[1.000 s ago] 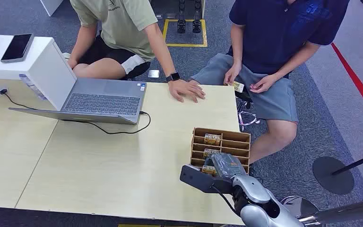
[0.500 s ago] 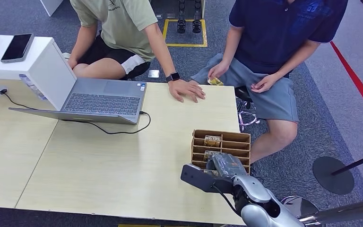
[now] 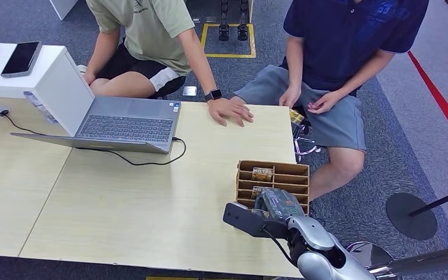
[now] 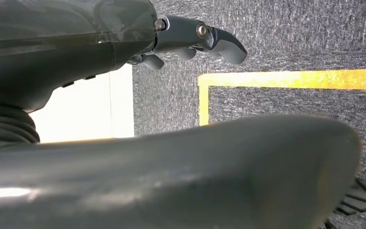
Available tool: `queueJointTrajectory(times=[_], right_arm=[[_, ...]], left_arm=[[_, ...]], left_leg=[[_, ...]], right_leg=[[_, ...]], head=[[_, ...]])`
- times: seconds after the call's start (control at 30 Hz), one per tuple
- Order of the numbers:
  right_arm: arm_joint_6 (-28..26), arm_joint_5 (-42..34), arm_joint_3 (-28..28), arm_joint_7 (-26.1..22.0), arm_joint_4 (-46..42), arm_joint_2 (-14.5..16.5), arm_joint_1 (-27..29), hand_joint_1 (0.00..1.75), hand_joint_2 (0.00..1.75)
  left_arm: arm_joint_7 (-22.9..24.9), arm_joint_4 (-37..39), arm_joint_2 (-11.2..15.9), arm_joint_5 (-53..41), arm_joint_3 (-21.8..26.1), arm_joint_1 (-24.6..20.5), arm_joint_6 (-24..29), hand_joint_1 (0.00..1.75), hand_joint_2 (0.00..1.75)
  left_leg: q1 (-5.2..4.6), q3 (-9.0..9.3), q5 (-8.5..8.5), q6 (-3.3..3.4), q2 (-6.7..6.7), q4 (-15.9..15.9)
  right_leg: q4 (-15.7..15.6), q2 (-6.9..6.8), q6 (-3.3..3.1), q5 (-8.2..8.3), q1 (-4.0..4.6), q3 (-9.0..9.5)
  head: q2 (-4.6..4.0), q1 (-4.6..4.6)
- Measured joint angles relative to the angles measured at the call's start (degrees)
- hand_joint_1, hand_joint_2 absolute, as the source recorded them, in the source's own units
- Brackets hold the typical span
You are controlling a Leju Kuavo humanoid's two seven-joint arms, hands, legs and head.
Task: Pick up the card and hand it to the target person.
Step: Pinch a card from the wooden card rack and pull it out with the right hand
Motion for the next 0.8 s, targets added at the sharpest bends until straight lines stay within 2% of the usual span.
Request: queueJointTrajectory(times=[0.33,0.5,0.63,0.8], right_arm=[[-0.42,0.03,0.01,-0.17,0.00,0.00,0.00,1.68,1.75],[-2.69,1.10,-0.03,-1.79,-0.06,0.00,0.01,1.68,1.75],[-7.46,5.03,-0.89,-4.75,-0.77,0.13,0.18,1.68,1.75],[-17.45,11.07,-4.66,-14.01,-4.31,1.51,0.45,1.68,1.75]], left_arm=[[-0.46,0.28,0.05,-0.72,-0.02,-0.01,0.31,0.00,0.00],[-0.44,0.28,0.13,-0.52,-0.02,-0.01,0.38,0.00,0.00],[-0.56,0.28,0.10,0.27,-0.02,-0.01,0.49,0.00,0.00],[-1.62,0.28,-0.39,1.38,-0.01,0.04,0.52,0.00,0.00]], left_leg=[[0.00,0.00,0.00,0.00,0.00,0.00],[0.00,0.00,0.00,0.00,0.00,0.00],[0.00,0.00,0.00,0.00,0.00,0.00],[0.00,0.01,0.00,0.00,0.01,0.00]], right_leg=[[0.00,0.00,0.00,0.00,0.00,0.00],[0.00,0.00,0.00,0.00,0.00,0.00],[0.00,0.00,0.00,0.00,0.00,0.00],[0.00,0.00,0.00,0.00,0.00,0.00]], head=[[0.00,0.00],[0.00,0.00],[0.00,0.00],[0.00,0.00]])
